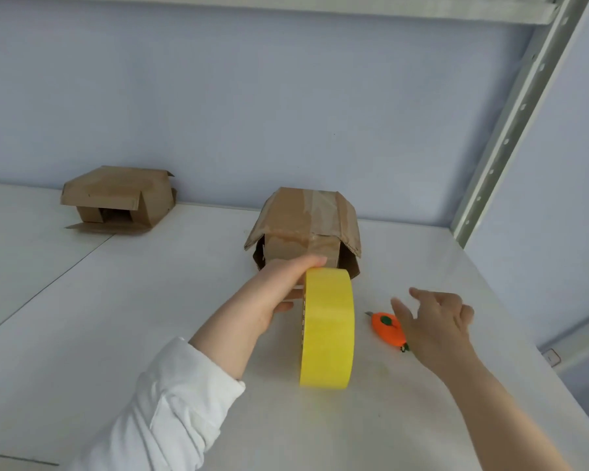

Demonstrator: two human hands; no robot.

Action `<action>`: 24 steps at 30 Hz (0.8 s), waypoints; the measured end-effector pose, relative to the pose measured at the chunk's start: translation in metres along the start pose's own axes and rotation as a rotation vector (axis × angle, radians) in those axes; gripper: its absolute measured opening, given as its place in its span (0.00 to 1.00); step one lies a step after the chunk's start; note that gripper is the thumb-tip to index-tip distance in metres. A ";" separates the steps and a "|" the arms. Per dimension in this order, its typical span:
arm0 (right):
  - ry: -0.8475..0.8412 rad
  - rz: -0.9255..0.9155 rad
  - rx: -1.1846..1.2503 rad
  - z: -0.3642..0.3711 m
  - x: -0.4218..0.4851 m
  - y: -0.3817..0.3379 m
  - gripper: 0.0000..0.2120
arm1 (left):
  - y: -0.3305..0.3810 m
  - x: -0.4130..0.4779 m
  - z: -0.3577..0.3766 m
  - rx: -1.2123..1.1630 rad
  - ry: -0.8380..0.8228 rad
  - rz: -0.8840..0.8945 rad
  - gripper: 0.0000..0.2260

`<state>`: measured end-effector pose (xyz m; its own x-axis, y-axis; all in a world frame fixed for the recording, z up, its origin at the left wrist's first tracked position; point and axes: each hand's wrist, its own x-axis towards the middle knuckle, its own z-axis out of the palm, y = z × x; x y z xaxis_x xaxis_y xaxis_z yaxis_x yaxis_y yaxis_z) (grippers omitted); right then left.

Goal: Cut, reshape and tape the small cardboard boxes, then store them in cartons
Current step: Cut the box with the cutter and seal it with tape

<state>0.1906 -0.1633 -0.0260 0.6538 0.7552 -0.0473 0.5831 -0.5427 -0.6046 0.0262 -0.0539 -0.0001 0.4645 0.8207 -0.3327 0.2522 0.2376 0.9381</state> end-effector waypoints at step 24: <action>0.005 -0.952 0.015 0.010 0.054 -0.061 0.10 | -0.009 0.020 0.000 -0.139 -0.023 -0.010 0.11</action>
<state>0.1854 -0.0860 -0.0002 -0.0907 0.8760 0.4737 0.8658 0.3044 -0.3972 0.0335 -0.0394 -0.0154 0.4825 0.8061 -0.3427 0.1379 0.3165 0.9385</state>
